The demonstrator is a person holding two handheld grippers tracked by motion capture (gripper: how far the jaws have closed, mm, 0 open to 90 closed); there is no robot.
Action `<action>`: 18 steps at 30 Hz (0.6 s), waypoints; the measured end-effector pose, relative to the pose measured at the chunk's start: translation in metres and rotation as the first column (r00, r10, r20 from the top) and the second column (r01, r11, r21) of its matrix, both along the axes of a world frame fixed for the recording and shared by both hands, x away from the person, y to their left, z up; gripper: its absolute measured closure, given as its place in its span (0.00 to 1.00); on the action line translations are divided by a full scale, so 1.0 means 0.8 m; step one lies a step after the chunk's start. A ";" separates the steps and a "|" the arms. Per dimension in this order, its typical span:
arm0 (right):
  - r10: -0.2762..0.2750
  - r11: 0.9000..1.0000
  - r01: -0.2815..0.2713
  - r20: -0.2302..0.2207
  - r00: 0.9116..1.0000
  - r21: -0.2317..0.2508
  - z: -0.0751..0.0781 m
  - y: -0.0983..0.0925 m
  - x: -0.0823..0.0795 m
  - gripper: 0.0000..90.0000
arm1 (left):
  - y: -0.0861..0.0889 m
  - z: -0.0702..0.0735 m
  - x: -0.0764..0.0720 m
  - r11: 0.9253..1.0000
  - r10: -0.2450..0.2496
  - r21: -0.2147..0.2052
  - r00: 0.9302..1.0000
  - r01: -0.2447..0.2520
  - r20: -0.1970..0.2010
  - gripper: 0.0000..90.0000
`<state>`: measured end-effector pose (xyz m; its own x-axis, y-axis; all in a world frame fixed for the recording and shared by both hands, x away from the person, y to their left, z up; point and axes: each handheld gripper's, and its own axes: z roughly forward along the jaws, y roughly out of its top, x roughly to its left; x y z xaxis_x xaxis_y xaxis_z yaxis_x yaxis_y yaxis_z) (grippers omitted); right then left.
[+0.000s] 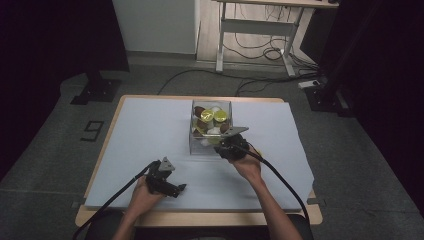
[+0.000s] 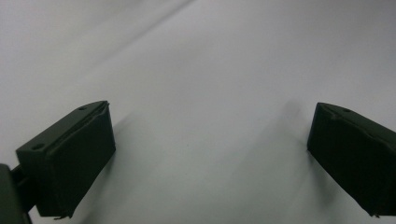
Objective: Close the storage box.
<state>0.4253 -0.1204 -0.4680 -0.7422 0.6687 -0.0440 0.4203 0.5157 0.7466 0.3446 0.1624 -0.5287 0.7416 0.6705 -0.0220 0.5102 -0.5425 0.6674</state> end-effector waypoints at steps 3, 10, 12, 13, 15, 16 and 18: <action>0.021 1.000 -0.021 -0.009 1.000 -0.007 0.001 0.001 -0.003 0.52 | 0.000 0.000 0.000 1.000 0.000 0.001 1.000 0.000 0.000 0.01; 0.062 0.998 -0.063 -0.038 0.997 -0.032 0.002 0.004 -0.013 0.32 | -0.001 0.000 0.000 1.000 0.000 0.005 1.000 0.000 0.001 0.01; 0.068 0.997 -0.070 -0.038 0.997 -0.032 0.003 0.003 -0.015 0.28 | 0.000 0.000 0.000 1.000 -0.001 0.005 1.000 0.001 0.001 0.01; 0.072 0.997 -0.073 -0.036 0.997 -0.027 0.004 0.002 -0.017 0.27 | 0.000 0.000 0.000 1.000 -0.001 0.006 1.000 0.001 0.001 0.01; 0.075 0.997 -0.075 -0.031 0.997 -0.021 0.006 -0.002 -0.018 0.25 | 0.000 0.000 0.000 1.000 -0.001 0.007 1.000 0.001 0.001 0.01; 0.073 0.997 -0.073 -0.032 0.997 -0.016 0.007 -0.003 -0.019 0.24 | 0.000 0.000 0.000 1.000 -0.001 0.007 1.000 0.001 0.001 0.01; 0.065 0.998 -0.066 -0.033 0.997 -0.017 0.009 -0.006 -0.021 0.23 | -0.001 0.000 0.000 1.000 -0.001 0.008 1.000 0.001 0.002 0.01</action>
<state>0.4084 -0.1254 -0.4605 -0.7858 0.6177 -0.0313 0.4087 0.5566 0.7233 0.3444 0.1620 -0.5286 0.7423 0.6699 -0.0156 0.5087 -0.5481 0.6640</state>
